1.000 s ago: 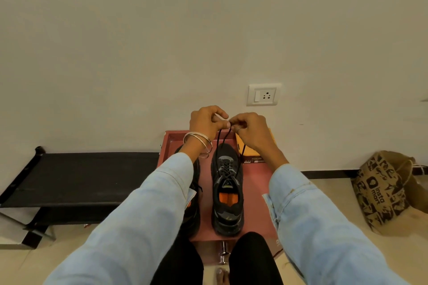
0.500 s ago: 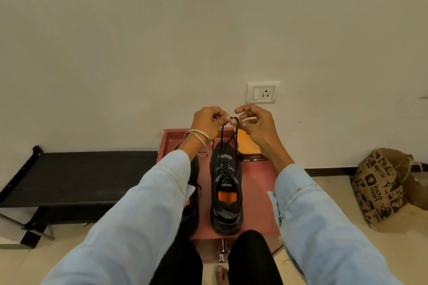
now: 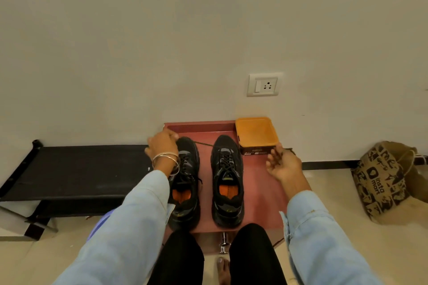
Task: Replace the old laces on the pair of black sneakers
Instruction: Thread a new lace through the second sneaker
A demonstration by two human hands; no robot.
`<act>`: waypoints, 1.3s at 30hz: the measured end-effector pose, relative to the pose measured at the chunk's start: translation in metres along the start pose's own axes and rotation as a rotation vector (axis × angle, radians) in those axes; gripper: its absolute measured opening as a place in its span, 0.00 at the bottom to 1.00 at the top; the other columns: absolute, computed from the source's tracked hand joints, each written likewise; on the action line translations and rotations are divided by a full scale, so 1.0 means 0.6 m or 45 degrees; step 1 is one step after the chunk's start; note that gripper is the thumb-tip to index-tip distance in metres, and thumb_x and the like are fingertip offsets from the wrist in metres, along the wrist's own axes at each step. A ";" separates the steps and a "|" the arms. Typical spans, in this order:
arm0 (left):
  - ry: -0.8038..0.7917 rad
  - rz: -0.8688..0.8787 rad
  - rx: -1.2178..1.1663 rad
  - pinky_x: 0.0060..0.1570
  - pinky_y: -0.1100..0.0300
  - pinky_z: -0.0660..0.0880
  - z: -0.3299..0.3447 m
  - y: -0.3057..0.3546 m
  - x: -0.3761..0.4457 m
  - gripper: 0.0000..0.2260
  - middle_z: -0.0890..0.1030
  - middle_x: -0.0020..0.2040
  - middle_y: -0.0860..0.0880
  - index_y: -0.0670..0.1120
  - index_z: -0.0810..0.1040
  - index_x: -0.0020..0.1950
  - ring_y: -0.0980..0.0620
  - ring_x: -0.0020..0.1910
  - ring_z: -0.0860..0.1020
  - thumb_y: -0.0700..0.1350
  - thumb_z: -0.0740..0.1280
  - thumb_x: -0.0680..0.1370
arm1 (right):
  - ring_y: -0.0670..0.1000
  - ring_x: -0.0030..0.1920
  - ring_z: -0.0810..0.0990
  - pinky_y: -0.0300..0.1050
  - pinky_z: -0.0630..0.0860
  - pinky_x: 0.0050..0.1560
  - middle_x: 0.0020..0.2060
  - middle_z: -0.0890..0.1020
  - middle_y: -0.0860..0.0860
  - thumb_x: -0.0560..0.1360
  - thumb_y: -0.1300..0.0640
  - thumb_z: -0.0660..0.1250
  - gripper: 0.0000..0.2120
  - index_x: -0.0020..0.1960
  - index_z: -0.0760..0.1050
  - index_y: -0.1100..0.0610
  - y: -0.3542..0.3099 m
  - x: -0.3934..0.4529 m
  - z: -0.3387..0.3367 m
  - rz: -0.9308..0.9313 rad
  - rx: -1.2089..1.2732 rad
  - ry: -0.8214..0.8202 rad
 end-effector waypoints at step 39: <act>-0.258 0.354 0.508 0.72 0.41 0.44 0.114 -0.024 -0.082 0.11 0.83 0.48 0.48 0.49 0.83 0.52 0.46 0.52 0.78 0.45 0.61 0.78 | 0.60 0.51 0.79 0.54 0.75 0.56 0.43 0.81 0.57 0.77 0.61 0.62 0.10 0.37 0.71 0.56 0.075 0.041 -0.032 -0.625 -1.900 -0.034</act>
Point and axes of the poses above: each hand's wrist, its own x-axis towards the middle knuckle, its own z-axis out of the palm, y = z × x, the point moved 2 cm from there along x, towards the middle knuckle
